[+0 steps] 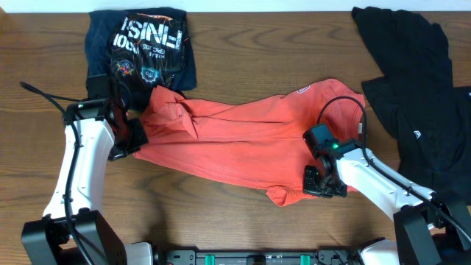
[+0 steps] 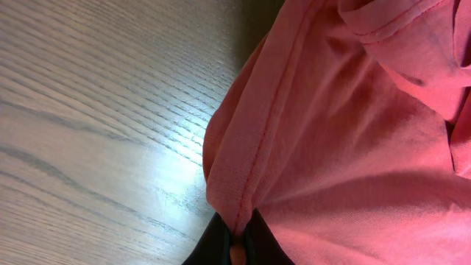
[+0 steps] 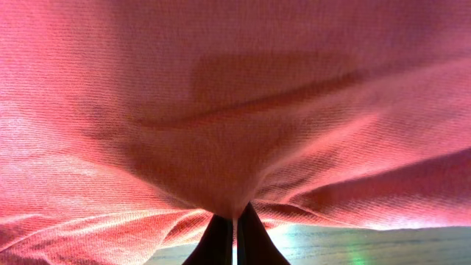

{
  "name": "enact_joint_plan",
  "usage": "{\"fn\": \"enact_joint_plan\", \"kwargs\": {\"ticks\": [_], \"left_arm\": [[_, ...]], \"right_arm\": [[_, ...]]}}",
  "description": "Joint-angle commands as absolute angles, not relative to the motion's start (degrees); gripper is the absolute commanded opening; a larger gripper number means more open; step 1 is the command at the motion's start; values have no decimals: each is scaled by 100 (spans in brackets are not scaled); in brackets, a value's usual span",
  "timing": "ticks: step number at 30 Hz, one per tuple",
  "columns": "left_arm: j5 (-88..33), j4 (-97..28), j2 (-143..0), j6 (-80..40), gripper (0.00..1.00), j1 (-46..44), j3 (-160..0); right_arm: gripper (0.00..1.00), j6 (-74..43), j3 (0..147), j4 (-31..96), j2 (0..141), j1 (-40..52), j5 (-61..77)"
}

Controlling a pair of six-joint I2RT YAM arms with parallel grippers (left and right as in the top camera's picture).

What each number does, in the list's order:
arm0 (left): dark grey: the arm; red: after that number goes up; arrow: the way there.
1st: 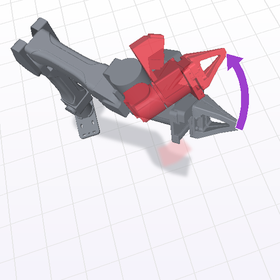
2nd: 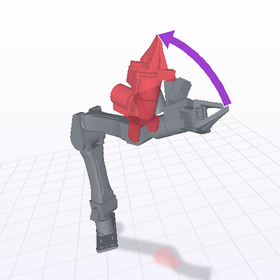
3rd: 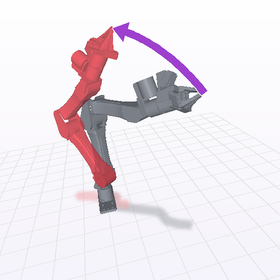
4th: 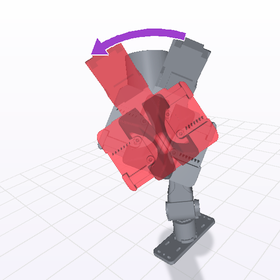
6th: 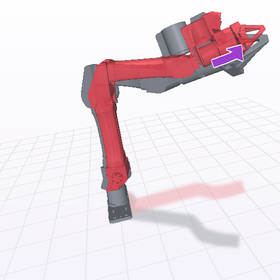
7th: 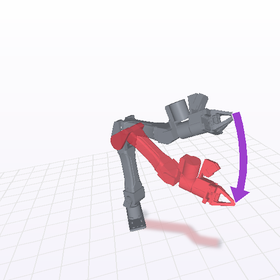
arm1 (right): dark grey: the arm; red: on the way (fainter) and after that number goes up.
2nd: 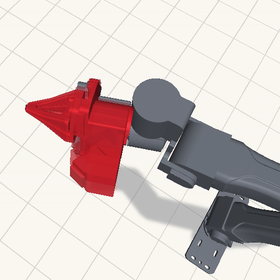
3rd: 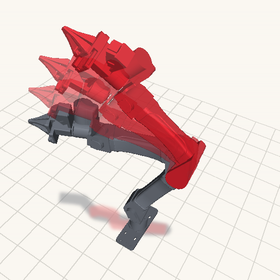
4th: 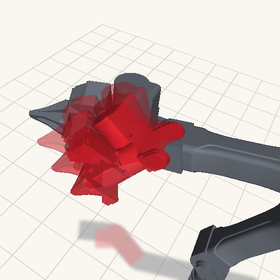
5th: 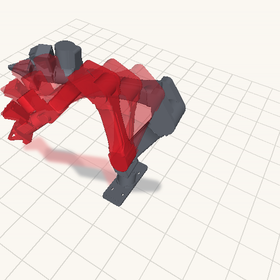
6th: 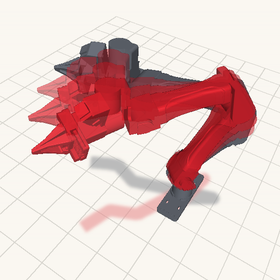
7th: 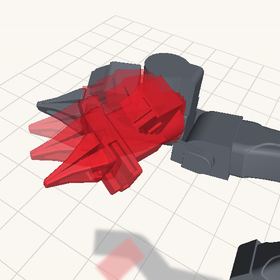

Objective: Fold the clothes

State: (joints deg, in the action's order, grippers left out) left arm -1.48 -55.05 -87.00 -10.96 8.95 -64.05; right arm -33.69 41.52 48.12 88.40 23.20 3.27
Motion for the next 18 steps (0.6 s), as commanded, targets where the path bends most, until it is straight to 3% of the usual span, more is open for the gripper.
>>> {"fn": "enact_joint_plan", "kwargs": {"ticks": [1,11,18], "left_arm": [[-43,-5498,-8691,-1190,6,926,-6386],[-40,-5516,-8691,-1188,6,926,-6386],[-40,-5496,-8691,-1188,6,926,-6386]], "right_arm": [[1,-3380,4206,4989,8860,2327,325],[1,-3004,5360,7227,7640,2327,388],[1,-2486,5905,6722,7695,2182,388]]}}
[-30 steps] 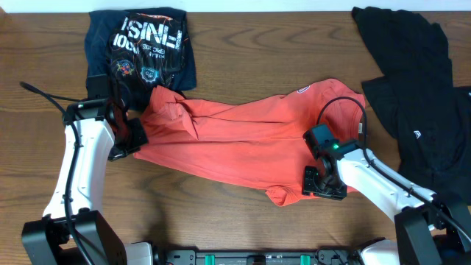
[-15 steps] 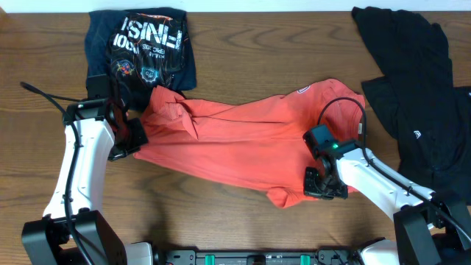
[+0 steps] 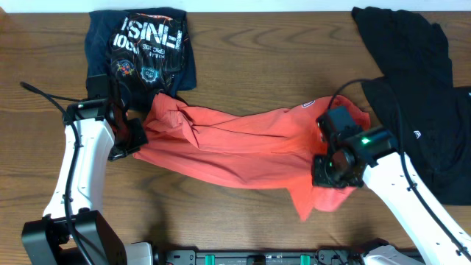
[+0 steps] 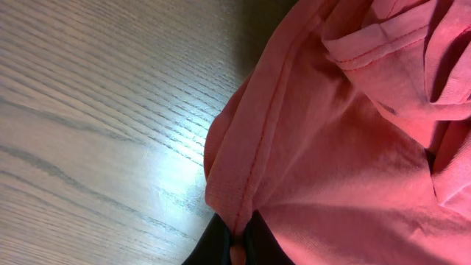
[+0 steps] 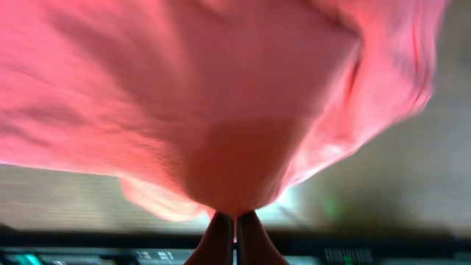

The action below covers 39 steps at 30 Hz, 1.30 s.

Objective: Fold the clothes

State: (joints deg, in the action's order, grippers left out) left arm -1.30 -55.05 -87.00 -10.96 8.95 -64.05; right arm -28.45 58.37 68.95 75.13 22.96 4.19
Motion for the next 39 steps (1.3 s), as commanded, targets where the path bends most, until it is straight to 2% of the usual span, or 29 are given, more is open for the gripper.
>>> {"fn": "enact_joint_plan", "kwargs": {"ticks": [1,7,8,9,10,11,17,24,32,39], "left_arm": [[-40,-5496,-8691,-1188,6,926,-6386],[-40,-5476,-8691,-1188,6,926,-6386],[-40,-5474,-8691,-1188,6,926,-6386],[-40,-5476,-8691,-1188,6,926,-6386],[-40,-5474,-8691,-1188,6,926,-6386],[-43,-5474,-8691,-1188,6,926,-6386],[-40,-5472,-8691,-1188,6,926,-6386],[-40,-5472,-8691,-1188,6,926,-6386],[-45,-5474,-8691,-1190,6,926,-6386],[-45,-5472,-8691,-1190,6,926,-6386]], "right_arm": [[1,-2390,5905,6530,7832,2137,386],[3,-1911,5916,5343,8823,1706,386],[19,-1833,5931,5168,8958,1610,390],[57,-1719,5968,5015,9078,1503,410],[74,-1619,6023,4956,9148,1417,451],[77,-1551,6108,4978,9179,1332,504],[79,-1494,6748,6077,8842,1297,495],[69,-2510,6423,7303,8055,1809,451],[64,-4327,4960,6744,7784,2633,386],[63,-4847,4099,5502,7789,2814,-10]]}}
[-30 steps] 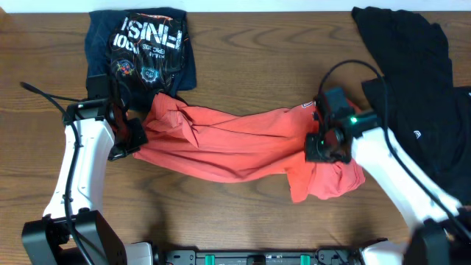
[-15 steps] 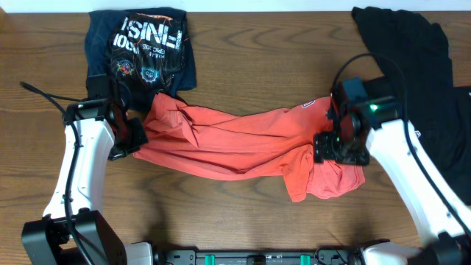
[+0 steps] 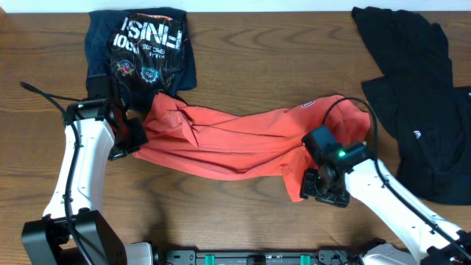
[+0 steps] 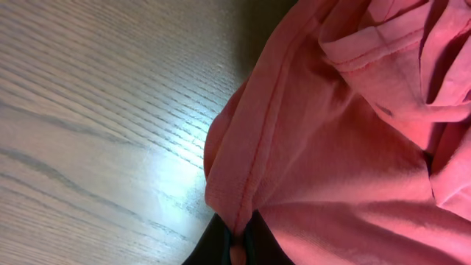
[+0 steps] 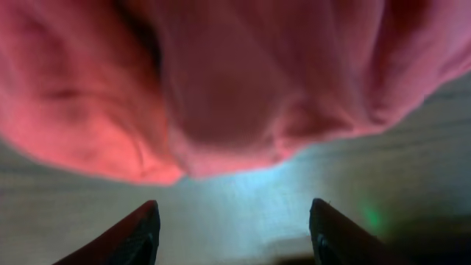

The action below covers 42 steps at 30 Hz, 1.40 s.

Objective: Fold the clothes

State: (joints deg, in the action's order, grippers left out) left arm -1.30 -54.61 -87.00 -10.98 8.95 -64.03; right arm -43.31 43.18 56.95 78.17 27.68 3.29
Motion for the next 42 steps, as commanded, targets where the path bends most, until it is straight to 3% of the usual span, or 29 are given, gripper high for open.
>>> {"fn": "enact_joint_plan", "kwargs": {"ticks": [1,7,9,11,13,33,38,42], "left_arm": [[-45,-5470,-8691,-1190,6,926,-6386],[-45,-5470,-8691,-1192,6,926,-6386],[-45,-5470,-8691,-1190,6,926,-6386],[-45,-5465,-8691,-1190,6,926,-6386],[-45,-5459,-8691,-1192,6,926,-6386],[-45,-5437,-8691,-1190,6,926,-6386],[-45,-5433,-8691,-1190,6,926,-6386],[-45,-5430,-8691,-1192,6,926,-6386]], "right_arm": [[63,-4847,4007,5374,7791,2814,-80],[57,-5146,3535,5006,7791,2803,-78],[51,-5146,3540,4989,7789,2803,-110],[40,-5146,3542,4963,7789,2801,-143],[37,-5186,3544,4969,7789,2762,-178],[56,-4329,4473,4886,7673,1688,-611],[56,-3514,4552,4550,7671,1848,626],[57,-3157,4552,4429,7675,2338,714]]}}
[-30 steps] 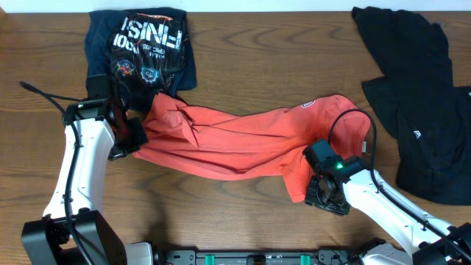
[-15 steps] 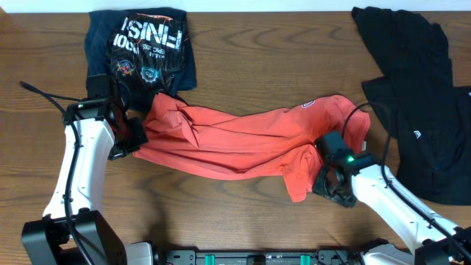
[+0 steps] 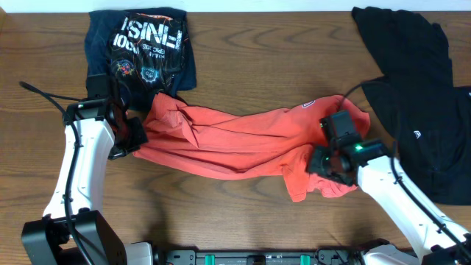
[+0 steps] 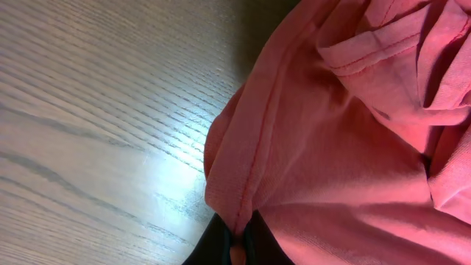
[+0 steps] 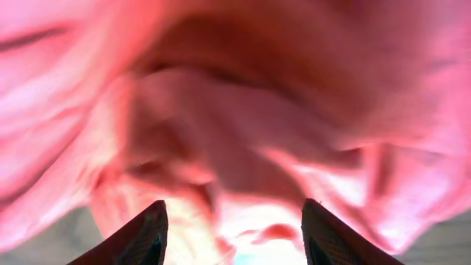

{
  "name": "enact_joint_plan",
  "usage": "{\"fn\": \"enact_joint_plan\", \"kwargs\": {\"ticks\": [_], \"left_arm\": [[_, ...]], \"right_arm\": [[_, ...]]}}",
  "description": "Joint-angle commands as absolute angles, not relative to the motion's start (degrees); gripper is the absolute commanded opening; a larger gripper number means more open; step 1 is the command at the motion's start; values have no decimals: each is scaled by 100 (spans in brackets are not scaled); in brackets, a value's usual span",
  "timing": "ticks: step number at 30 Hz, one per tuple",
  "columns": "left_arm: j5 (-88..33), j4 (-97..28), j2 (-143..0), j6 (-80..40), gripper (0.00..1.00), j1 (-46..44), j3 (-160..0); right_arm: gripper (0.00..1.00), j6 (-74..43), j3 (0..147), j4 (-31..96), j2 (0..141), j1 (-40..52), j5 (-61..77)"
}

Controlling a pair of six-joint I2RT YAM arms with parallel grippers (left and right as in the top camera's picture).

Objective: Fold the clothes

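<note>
A coral-red shirt [image 3: 235, 140] lies bunched lengthwise across the table's middle. My left gripper [image 4: 237, 246] is shut on the hem [image 4: 254, 158] at the shirt's left end; in the overhead view it sits at that end [image 3: 126, 136]. My right gripper [image 3: 329, 162] hovers over the crumpled right end, open, its fingers [image 5: 143, 232] spread wide above rumpled red cloth [image 5: 243, 132] with nothing between them.
A folded dark printed shirt [image 3: 143, 44] lies at the back left, just behind the red shirt's left end. A black garment [image 3: 416, 81] sprawls over the back right corner. Bare wood [image 3: 221, 213] shows along the front edge.
My right gripper, open then too, has moved from the front of the shirt's right end to over that end. The left gripper still holds the hem.
Both grippers were shut on the red shirt, left on the hem, right on the lower right part. The right one then held its part to the right and higher. By 1.4 s ago it had let go, and the shirt lay narrower. Now it hovers open over the right end.
</note>
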State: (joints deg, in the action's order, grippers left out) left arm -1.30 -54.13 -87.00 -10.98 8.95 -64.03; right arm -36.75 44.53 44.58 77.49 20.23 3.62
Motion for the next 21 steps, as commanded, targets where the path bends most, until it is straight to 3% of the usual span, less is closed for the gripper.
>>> {"fn": "enact_joint_plan", "kwargs": {"ticks": [1,10,15,21], "left_arm": [[-45,-5430,-8691,-1190,6,926,-6386],[-45,-5430,-8691,-1190,6,926,-6386],[-45,-5435,-8691,-1190,6,926,-6386],[-45,-5433,-8691,-1190,6,926,-6386]], "right_arm": [[57,-3157,4550,4436,7686,2499,574],[54,-3249,4510,4547,7988,3293,-102],[49,-4187,4510,5118,8180,3227,-1306],[47,-4521,4475,5502,8182,2974,-1494]]}}
